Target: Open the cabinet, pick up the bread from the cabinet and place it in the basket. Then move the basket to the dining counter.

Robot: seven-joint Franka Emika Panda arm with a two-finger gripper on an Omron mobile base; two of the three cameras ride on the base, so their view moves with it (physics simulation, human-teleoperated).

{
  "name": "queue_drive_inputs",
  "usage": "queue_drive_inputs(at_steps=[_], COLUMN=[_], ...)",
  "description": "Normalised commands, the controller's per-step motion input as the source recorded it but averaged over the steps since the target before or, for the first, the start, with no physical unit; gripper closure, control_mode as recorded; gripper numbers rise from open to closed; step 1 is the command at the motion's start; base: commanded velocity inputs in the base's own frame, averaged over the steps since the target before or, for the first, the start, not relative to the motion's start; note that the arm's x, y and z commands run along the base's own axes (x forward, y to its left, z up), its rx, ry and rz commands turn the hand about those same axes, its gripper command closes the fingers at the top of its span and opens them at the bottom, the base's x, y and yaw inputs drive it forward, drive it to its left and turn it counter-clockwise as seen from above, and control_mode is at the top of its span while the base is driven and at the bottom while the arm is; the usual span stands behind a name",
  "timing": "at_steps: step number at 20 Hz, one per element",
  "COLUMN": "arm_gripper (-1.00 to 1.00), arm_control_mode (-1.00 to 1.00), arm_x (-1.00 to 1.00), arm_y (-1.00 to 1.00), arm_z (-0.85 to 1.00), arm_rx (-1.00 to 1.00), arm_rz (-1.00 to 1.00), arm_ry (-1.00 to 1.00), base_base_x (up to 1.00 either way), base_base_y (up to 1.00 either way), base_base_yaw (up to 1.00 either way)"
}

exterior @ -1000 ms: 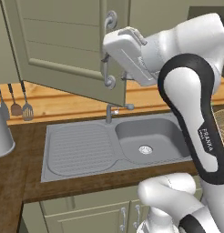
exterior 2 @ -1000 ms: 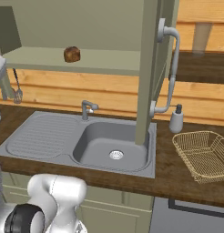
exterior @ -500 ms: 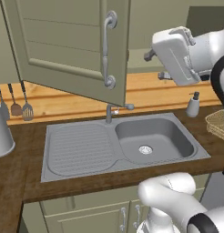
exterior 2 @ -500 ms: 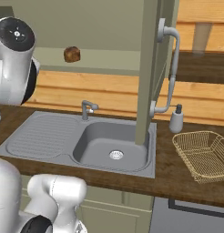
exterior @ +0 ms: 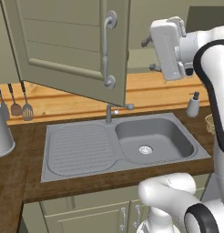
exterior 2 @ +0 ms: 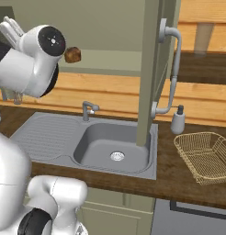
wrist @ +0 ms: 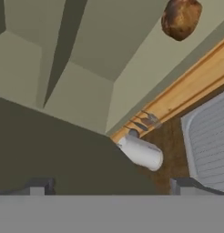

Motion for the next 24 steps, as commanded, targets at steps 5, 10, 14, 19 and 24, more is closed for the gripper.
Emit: queue_drive_inputs(at_steps=[5,10,14,19,24], arm_gripper=[-1.00,-1.00,-1.00,-1.00,-1.00], arm_control_mode=[-1.00,-1.00,-1.00,-1.00,-1.00], arm_x=[0.47,0.14,0.04,-0.46,-0.20], arm_y=[0.66,1.00,0.96,0.98,1.00], arm_z=[0.00,0.00,0.00,0.00,-0.11], arm_rx=[0.12,0.01,0.00,-0.01,-0.08], arm_rz=[0.00,0.00,0.06,0.08,0.01], arm_ry=[0.04,0.04,0.06,0.00,-0.11], base_base_x=[0.00,0.00,0.00,0.00,0.00], base_base_y=[0.00,0.00,0.00,0.00,0.00], base_base_yaw=[0.00,0.00,0.00,0.00,0.00])
